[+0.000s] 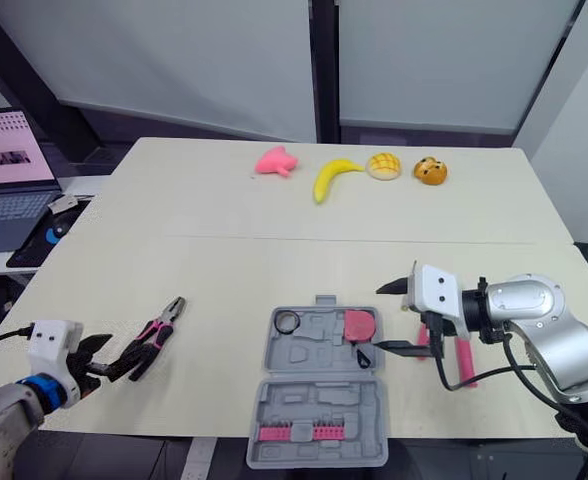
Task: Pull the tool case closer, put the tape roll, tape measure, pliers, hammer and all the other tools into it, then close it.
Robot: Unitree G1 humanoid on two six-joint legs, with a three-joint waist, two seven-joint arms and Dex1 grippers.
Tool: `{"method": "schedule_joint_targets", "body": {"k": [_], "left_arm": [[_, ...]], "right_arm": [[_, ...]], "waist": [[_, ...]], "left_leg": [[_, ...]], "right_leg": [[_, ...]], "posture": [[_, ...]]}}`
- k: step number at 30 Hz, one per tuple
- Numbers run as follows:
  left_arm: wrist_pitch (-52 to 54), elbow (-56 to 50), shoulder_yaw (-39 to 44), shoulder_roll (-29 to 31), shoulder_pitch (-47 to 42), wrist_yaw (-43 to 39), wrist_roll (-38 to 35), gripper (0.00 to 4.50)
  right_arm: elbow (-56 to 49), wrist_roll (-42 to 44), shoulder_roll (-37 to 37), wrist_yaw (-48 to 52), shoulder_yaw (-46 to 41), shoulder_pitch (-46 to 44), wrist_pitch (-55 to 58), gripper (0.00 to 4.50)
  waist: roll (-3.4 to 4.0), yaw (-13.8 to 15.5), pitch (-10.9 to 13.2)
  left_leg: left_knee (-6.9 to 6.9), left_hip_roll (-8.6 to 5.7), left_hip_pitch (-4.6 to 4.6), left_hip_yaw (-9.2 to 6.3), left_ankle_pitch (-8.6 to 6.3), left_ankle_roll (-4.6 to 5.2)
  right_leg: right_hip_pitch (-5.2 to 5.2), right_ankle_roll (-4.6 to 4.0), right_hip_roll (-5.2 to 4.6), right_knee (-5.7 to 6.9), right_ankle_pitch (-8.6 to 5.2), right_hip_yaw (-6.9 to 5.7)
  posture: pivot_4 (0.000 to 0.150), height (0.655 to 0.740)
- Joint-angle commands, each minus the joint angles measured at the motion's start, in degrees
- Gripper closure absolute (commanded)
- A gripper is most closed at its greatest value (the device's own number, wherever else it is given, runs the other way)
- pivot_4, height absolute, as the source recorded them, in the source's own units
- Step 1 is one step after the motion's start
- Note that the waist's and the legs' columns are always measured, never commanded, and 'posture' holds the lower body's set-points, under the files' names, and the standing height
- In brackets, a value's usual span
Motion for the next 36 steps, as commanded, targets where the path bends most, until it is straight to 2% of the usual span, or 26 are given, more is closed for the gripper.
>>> {"method": "schedule_joint_targets", "body": {"k": [1, 15, 18, 23, 29, 36], "left_arm": [[0.98, 2.10, -2.80, 1.27, -2.75, 0.55, 1.99, 0.00], [3.95, 13.05, -12.62, 2.65, -12.69, -1.64, 7.20, 0.00], [5.03, 15.20, -13.68, 2.91, -14.01, -2.67, 7.53, 0.59], [6.58, 16.02, -16.05, 3.71, -14.15, -5.38, 8.27, 2.03], [1.46, 15.11, -13.01, 4.47, -13.46, -6.12, 7.44, 2.13], [-8.15, 6.17, -11.61, 10.57, -11.81, -14.07, 6.85, 2.13]], "right_arm": [[-2.46, 0.43, -0.50, -0.42, -0.11, -0.07, 0.61, 0.04], [-4.75, 1.38, 0.60, -0.92, 1.48, -2.50, 2.74, 0.04], [-5.03, 1.46, 0.65, -1.00, 1.35, -2.58, 2.96, 0.00], [-5.25, 1.33, 0.39, -1.17, 0.99, -2.37, 2.87, 0.00], [-5.24, 1.07, 0.15, -2.00, 0.35, -1.74, 2.39, 0.00], [-5.70, 0.59, 0.66, -4.21, -0.82, -0.43, 1.11, 0.00]], "waist": [[0.00, -0.10, 0.00], [0.06, -0.17, -0.04], [0.18, -0.06, -0.11], [0.34, -0.12, -0.20], [0.40, -0.16, -0.23], [0.09, -0.45, -0.05]], "left_leg": [[0.00, 0.00, 0.00, 0.00, 0.00, 0.00], [0.00, 0.00, 0.02, -0.02, 0.01, -0.01], [0.00, 0.00, 0.03, -0.02, 0.01, -0.01], [0.00, -0.02, 0.04, -0.01, 0.01, -0.01], [0.00, -0.02, 0.04, 0.00, 0.01, -0.01], [0.00, 0.00, -0.09, -0.02, 0.01, -0.02]], "right_leg": [[0.00, 0.00, 0.00, 0.00, 0.00, 0.00], [0.00, 0.00, 0.00, 0.02, 0.00, 0.00], [0.00, 0.00, 0.00, 0.07, 0.00, -0.01], [0.01, 0.00, -0.01, 0.07, 0.00, 0.00], [0.01, 0.00, -0.02, 0.06, 0.00, 0.02], [-0.10, -0.01, -0.02, 0.03, 0.00, 0.01]], "posture": [[0.150, 0.7193], [0.150, 0.7193], [0.150, 0.7193], [0.150, 0.7193], [0.150, 0.7193], [0.150, 0.7193]]}}
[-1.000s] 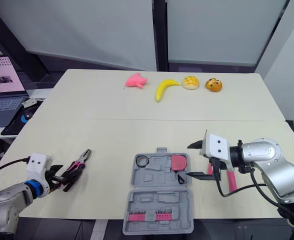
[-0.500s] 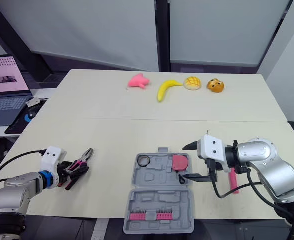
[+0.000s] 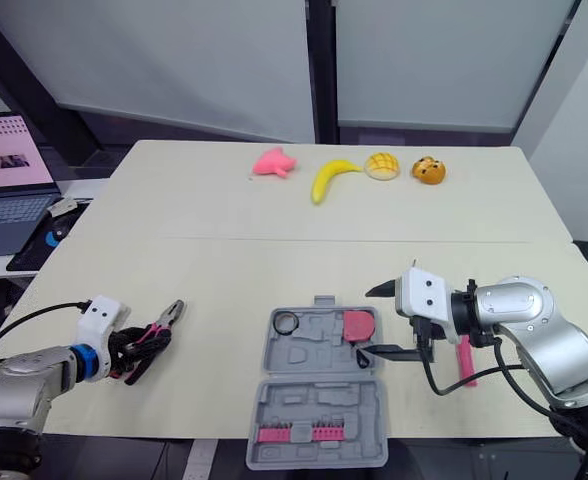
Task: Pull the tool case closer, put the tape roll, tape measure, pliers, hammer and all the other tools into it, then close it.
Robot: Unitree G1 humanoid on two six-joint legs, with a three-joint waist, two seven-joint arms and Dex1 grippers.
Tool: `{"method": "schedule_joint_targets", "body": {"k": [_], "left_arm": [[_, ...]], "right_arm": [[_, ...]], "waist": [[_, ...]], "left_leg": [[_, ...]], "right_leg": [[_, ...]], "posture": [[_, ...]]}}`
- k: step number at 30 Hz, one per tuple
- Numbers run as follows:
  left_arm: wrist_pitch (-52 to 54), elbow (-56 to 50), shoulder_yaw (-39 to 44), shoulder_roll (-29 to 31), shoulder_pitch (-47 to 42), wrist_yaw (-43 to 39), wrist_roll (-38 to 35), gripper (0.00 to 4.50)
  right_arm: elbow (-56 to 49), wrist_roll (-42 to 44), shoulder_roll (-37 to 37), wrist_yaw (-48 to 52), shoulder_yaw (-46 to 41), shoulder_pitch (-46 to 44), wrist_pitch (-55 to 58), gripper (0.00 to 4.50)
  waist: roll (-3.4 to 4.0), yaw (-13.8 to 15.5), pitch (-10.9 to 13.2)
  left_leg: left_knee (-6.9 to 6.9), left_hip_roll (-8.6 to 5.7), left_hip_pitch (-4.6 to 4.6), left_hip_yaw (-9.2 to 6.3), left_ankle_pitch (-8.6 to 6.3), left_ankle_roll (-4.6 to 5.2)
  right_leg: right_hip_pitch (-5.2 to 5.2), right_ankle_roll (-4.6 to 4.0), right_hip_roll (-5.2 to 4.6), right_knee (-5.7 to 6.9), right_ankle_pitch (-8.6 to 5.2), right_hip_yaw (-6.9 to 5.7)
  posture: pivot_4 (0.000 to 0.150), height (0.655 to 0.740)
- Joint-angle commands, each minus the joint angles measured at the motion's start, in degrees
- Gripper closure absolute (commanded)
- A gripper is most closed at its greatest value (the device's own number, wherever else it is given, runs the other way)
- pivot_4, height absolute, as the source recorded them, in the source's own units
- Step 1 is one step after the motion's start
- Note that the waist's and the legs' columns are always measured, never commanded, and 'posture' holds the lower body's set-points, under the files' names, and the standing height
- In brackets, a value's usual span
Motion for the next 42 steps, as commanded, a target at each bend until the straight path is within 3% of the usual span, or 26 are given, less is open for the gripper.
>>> {"method": "schedule_joint_targets", "body": {"k": [1, 7, 14, 18, 30, 42], "left_arm": [[-4.80, -8.81, -0.46, 5.37, -1.19, -6.65, -0.35, 2.13], [-5.59, -17.78, -11.60, 7.60, -11.17, -16.86, 1.03, 2.13], [-3.07, -18.25, -27.64, 0.34, -27.44, -24.35, 5.40, 2.13], [-1.38, -17.02, -33.97, -4.56, -33.21, -25.59, 8.64, 2.13], [-0.45, -19.37, -37.58, -7.54, -33.92, -25.69, 11.42, 2.13], [-1.18, -19.10, -37.25, -7.28, -33.36, -25.39, 11.91, 2.13]], "right_arm": [[-2.52, 0.04, -0.01, -1.41, -2.47, 0.81, -2.28, 0.00], [-3.94, -0.10, -0.58, -2.38, -3.36, 3.67, -4.06, 0.00], [-8.83, 2.49, -3.02, -3.77, -5.03, 6.36, 2.69, 0.00], [-10.48, 0.81, -2.44, -6.44, -1.20, 4.43, 7.23, 0.00], [-0.70, -12.78, 11.37, -16.00, 19.84, -9.69, 16.19, 0.00], [10.24, -17.63, 17.53, -14.07, 25.58, -15.91, 11.09, 0.00]], "waist": [[-0.17, 0.13, 0.07], [-0.13, 0.89, 0.10], [-0.15, 0.23, 0.12], [-0.17, -0.77, 0.13], [-0.18, -1.96, 0.15], [-0.17, -1.98, 0.15]], "left_leg": [[0.00, 0.00, -0.01, -0.01, 0.00, 0.00], [0.03, -0.05, -0.04, 0.00, 0.00, 0.00], [0.05, -0.04, -0.10, 0.03, 0.01, 0.01], [0.06, -0.04, -0.09, 0.02, 0.02, 0.03], [0.09, -0.04, -0.08, -0.03, 0.04, 0.00], [0.12, -0.07, -0.06, -0.03, 0.05, -0.01]], "right_leg": [[0.00, 0.00, 0.00, 0.00, 0.00, -0.01], [0.04, 0.01, -0.06, -0.06, 0.01, -0.01], [0.02, 0.01, 0.08, -0.02, 0.01, -0.01], [0.02, 0.02, 0.12, 0.02, 0.01, -0.01], [0.00, 0.02, 0.17, 0.06, 0.00, 0.02], [-0.05, 0.02, 0.17, 0.18, 0.00, 0.03]], "posture": [[0.150, 0.7193], [0.150, 0.7193], [0.150, 0.7193], [0.150, 0.7193], [0.150, 0.7193], [0.150, 0.7193]]}}
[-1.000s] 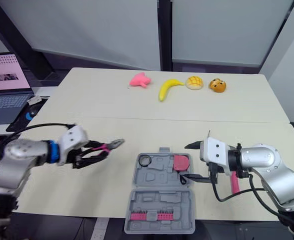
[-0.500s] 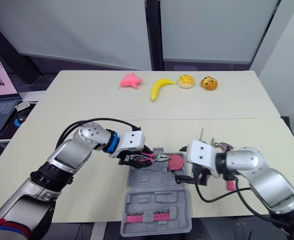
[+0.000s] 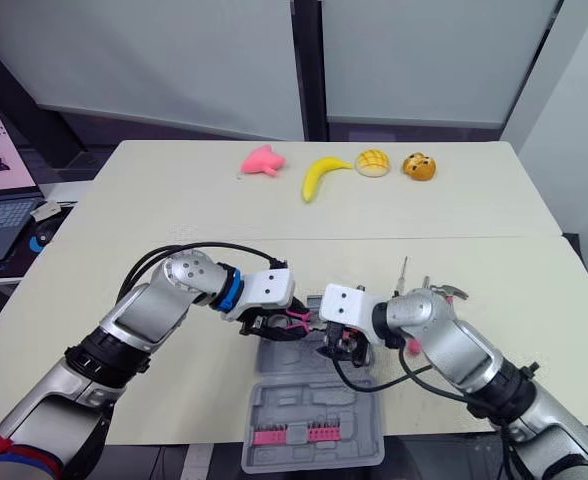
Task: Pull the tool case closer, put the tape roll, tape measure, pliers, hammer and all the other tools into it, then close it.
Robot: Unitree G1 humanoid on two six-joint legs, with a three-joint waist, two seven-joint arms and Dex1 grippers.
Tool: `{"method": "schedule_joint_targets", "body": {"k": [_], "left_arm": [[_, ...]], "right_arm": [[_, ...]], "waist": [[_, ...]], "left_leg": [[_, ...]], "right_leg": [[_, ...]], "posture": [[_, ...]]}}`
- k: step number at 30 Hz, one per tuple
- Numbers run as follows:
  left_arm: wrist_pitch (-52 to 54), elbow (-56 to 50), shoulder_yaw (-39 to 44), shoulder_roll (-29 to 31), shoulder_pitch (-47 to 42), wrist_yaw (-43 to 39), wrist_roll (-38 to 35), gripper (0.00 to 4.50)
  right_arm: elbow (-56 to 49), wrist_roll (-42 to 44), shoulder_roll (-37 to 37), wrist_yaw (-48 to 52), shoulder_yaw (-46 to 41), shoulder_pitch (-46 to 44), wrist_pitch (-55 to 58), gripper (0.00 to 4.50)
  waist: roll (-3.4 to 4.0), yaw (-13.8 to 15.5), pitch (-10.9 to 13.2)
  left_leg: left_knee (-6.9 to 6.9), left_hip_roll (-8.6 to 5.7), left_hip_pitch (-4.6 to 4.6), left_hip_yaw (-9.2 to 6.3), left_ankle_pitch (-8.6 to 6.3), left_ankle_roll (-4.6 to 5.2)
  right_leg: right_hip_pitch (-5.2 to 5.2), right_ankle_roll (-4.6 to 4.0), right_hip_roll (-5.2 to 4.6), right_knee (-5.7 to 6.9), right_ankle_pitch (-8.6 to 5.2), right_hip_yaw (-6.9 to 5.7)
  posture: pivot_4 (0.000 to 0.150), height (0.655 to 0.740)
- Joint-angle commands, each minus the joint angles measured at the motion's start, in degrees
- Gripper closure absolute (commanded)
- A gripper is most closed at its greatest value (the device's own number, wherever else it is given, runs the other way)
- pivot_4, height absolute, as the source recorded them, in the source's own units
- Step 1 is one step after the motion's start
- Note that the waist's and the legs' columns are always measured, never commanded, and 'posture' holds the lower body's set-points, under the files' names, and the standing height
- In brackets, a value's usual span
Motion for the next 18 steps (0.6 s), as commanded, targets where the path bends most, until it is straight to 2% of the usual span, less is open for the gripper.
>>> {"method": "schedule_joint_targets", "body": {"k": [1, 4, 9, 12, 15, 18], "left_arm": [[-0.80, -1.40, 1.19, 0.17, -0.69, 0.32, 0.29, 2.13], [-0.89, -1.44, 1.35, 0.18, -0.65, 0.39, 0.33, 2.13], [-0.91, -1.40, 1.38, 0.03, -0.92, 0.38, 0.46, 2.13], [-0.84, -1.19, 1.22, -0.25, -1.02, 0.67, 0.69, 2.13], [-0.62, -1.30, 1.09, -0.49, -1.02, 0.98, 0.81, 2.13], [0.41, -1.72, 1.27, -1.00, -0.86, 1.29, 0.30, 2.13]], "right_arm": [[0.42, -1.38, 1.41, 0.42, 0.36, -1.56, -1.77, 0.00], [0.81, -2.12, 2.13, 0.57, 0.45, -1.48, -1.83, 0.60], [1.34, -3.21, 2.96, 0.44, 0.58, -1.70, -2.05, 2.17], [1.23, -3.52, 3.15, 0.80, 0.22, -1.87, -2.17, 2.81], [1.12, -3.90, 3.23, 1.19, -0.09, -1.78, -2.29, 3.24], [0.57, -3.98, 3.11, 1.52, -0.35, -1.69, -2.25, 3.24]], "waist": [[0.00, -0.01, 0.00], [0.00, 0.00, 0.00], [0.00, -0.01, 0.00], [0.00, -0.01, 0.00], [0.00, -0.03, 0.00], [0.00, -0.03, 0.00]], "left_leg": [[0.00, 0.00, 0.00, 0.01, 0.00, 0.00], [0.01, -0.01, 0.00, 0.01, 0.00, 0.00], [0.04, -0.02, -0.01, 0.02, 0.00, 0.00], [0.06, -0.02, -0.03, 0.05, 0.03, -0.05], [0.06, -0.02, -0.04, 0.06, 0.05, -0.08], [0.06, -0.02, -0.10, 0.07, 0.05, -0.09]], "right_leg": [[0.00, 0.00, 0.00, 0.00, 0.00, 0.01], [-0.05, 0.00, -0.01, 0.09, 0.00, 0.01], [-0.19, 0.00, -0.02, 0.37, 0.00, 0.04], [-0.35, 0.00, -0.02, 0.63, 0.00, 0.08], [-0.44, -0.01, -0.01, 0.73, -0.01, 0.09], [-0.54, -0.01, -0.01, 0.75, -0.01, 0.10]], "posture": [[0.150, 0.7193], [0.150, 0.7193], [0.150, 0.7193], [0.150, 0.7193], [0.150, 0.7193], [0.150, 0.7193]]}}
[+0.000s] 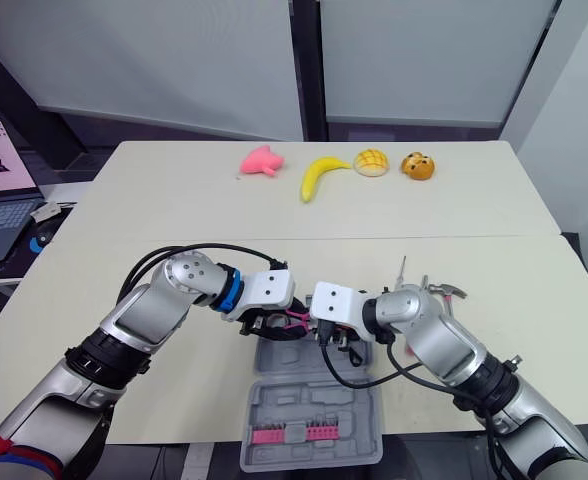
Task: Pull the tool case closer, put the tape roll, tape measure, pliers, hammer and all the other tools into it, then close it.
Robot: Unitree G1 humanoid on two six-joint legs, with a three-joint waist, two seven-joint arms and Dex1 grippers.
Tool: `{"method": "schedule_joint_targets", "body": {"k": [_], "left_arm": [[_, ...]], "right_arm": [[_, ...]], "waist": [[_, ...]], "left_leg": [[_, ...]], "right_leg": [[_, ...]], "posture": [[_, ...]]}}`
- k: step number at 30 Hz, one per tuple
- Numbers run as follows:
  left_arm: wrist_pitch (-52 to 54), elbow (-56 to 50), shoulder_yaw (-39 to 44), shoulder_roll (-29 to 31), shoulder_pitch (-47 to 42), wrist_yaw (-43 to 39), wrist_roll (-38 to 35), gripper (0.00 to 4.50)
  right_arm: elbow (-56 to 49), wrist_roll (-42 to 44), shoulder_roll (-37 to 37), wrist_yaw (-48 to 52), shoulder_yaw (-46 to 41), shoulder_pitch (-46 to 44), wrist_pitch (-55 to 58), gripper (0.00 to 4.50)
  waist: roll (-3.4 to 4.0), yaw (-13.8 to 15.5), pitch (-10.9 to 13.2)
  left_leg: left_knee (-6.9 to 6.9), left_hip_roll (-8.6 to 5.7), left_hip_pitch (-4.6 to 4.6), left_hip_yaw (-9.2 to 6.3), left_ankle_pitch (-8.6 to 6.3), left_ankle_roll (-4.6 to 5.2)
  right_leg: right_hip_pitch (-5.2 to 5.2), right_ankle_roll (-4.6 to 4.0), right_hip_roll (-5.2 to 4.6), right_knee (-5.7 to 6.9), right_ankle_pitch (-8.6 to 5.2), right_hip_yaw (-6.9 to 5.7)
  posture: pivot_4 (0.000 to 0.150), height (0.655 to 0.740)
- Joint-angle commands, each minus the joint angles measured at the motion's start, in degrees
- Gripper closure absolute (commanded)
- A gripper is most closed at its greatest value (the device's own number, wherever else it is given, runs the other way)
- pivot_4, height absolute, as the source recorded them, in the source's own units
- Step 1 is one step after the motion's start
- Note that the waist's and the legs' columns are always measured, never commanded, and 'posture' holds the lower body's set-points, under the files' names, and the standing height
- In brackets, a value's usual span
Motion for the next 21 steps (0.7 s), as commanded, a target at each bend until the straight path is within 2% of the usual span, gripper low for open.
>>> {"method": "schedule_joint_targets", "body": {"k": [1, 6, 10, 13, 21], "left_arm": [[1.27, -2.00, 1.36, -0.86, -0.82, 0.16, -1.00, 2.13], [0.74, -1.80, 1.97, -0.58, -0.72, -0.54, -1.60, 2.13], [3.14, -4.12, 7.45, 1.11, 0.05, -2.97, -8.06, 0.84], [3.01, -6.19, 12.10, 5.71, 2.63, -4.70, -11.18, 0.00], [-4.05, -8.49, 24.01, 17.23, 17.74, -8.32, -16.17, 0.00]], "right_arm": [[-2.12, -0.21, 0.23, 0.38, -1.37, -0.96, -0.82, 3.24], [-2.84, -0.08, -0.08, 0.84, -1.90, -1.23, -0.90, 3.24], [-4.55, 0.56, -1.74, 2.12, -3.56, -1.57, -0.78, 3.24], [-6.77, 1.37, -3.49, 3.47, -4.94, -1.63, 0.12, 3.24], [-12.79, 3.00, -11.37, 9.53, -7.07, -2.61, 2.38, 3.24]], "waist": [[0.00, 0.00, 0.00], [0.00, -0.04, 0.00], [0.00, -0.05, 0.00], [0.00, -0.22, 0.00], [0.03, -0.16, 0.01]], "left_leg": [[0.01, 0.00, -0.03, 0.00, 0.00, 0.00], [0.05, 0.00, -0.19, 0.00, 0.02, -0.04], [0.07, 0.00, -0.28, -0.02, 0.06, -0.10], [0.08, 0.01, -0.35, -0.03, 0.13, -0.21], [0.03, 0.01, -0.33, -0.06, 0.05, -0.08]], "right_leg": [[-0.02, 0.00, 0.00, 0.00, 0.00, 0.00], [-0.17, 0.00, 0.00, 0.02, 0.00, 0.00], [-0.26, 0.00, 0.00, 0.02, 0.00, -0.01], [-0.33, 0.00, 0.00, 0.02, 0.00, -0.02], [-0.38, -0.02, -0.02, 0.00, -0.01, -0.01]], "posture": [[0.150, 0.7193], [0.150, 0.7193], [0.150, 0.7193], [0.150, 0.7193], [0.150, 0.7193]]}}
